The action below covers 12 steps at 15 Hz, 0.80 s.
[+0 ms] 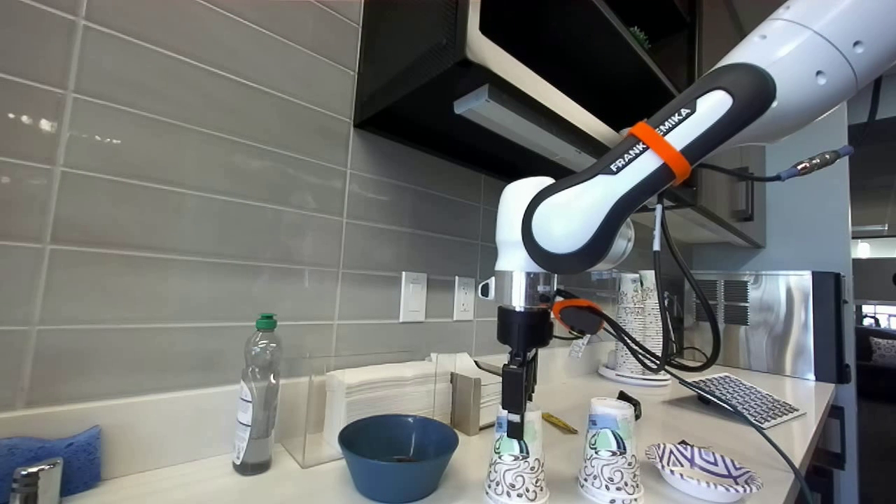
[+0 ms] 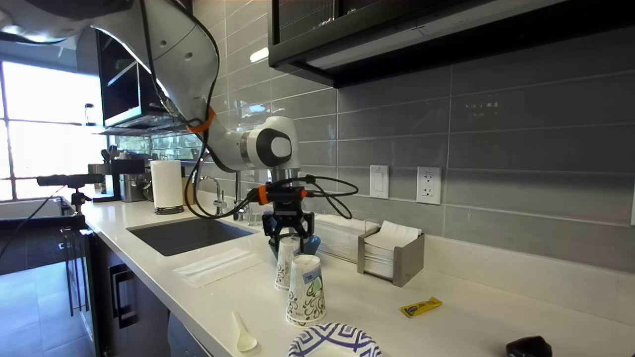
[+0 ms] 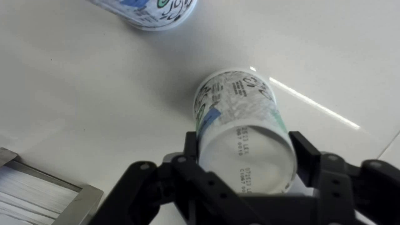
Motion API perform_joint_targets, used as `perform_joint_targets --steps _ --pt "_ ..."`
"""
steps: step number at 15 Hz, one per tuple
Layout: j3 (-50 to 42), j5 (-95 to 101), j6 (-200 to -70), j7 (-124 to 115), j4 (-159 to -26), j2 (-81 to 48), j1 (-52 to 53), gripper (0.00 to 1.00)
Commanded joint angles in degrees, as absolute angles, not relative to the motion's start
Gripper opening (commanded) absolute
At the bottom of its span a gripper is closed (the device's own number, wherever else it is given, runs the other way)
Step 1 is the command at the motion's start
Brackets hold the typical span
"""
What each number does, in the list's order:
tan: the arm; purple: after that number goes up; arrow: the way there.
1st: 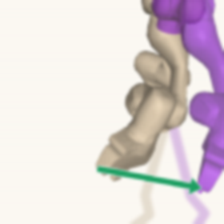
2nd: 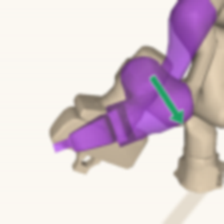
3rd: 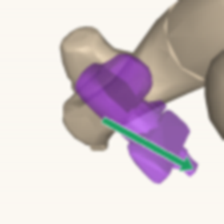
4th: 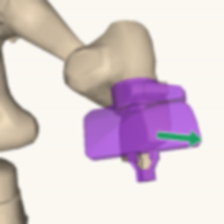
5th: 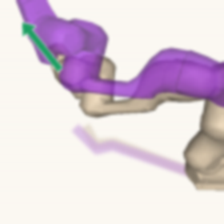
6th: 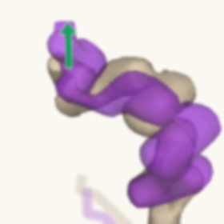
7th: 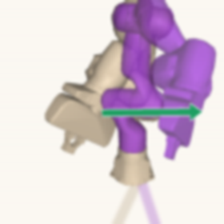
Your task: Stack the coffee cups on top of each other
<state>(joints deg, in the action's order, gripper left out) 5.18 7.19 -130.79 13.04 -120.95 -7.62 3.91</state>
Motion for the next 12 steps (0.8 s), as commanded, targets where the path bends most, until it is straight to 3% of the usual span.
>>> perform_joint_targets --steps 1,12 --pt "5.21 5.26 -132.10 13.85 -123.01 -5.63 3.67 0.45" --pt "5.04 11.02 -123.84 6.19 -128.83 10.72 4.01 0.43"
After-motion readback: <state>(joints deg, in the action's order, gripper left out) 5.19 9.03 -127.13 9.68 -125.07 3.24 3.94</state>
